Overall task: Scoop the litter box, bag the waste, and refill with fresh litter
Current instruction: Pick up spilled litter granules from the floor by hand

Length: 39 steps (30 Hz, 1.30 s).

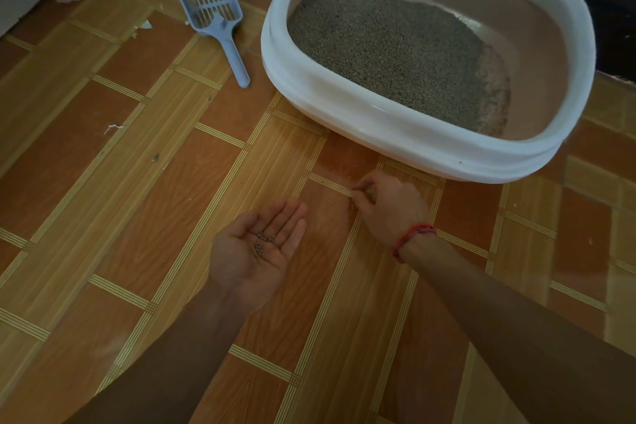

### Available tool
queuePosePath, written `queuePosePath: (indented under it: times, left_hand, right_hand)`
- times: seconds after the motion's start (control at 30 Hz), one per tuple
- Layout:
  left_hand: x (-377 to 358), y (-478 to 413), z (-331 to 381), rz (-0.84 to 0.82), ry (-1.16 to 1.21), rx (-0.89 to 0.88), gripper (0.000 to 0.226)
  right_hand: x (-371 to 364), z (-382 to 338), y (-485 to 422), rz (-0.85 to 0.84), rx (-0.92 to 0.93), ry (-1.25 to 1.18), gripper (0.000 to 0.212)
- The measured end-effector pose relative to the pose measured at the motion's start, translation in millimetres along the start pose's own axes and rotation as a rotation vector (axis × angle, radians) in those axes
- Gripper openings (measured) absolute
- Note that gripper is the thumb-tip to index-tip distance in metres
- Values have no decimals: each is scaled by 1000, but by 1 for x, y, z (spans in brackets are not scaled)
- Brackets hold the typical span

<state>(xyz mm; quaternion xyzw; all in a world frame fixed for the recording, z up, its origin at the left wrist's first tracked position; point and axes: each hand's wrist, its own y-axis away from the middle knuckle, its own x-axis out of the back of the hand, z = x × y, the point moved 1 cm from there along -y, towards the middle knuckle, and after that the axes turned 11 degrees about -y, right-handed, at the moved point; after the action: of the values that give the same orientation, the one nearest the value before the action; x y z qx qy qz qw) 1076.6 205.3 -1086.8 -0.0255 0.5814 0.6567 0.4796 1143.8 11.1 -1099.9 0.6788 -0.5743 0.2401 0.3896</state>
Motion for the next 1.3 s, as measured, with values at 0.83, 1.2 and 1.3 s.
queuePosePath:
  times: [0.83, 1.2, 1.3]
  left_hand:
    - [-2, 9, 5, -50, -11, -6, 46]
    - [-7, 22, 6, -135, -22, 19, 52]
    - [-9, 26, 9, -167, -51, 8, 51]
  right_hand:
    - [0, -100, 60, -207, 278, -69, 18]
    - [-1, -122, 80, -233, 440, 3, 20]
    - [-3, -110, 76, -209, 377, 0, 17]
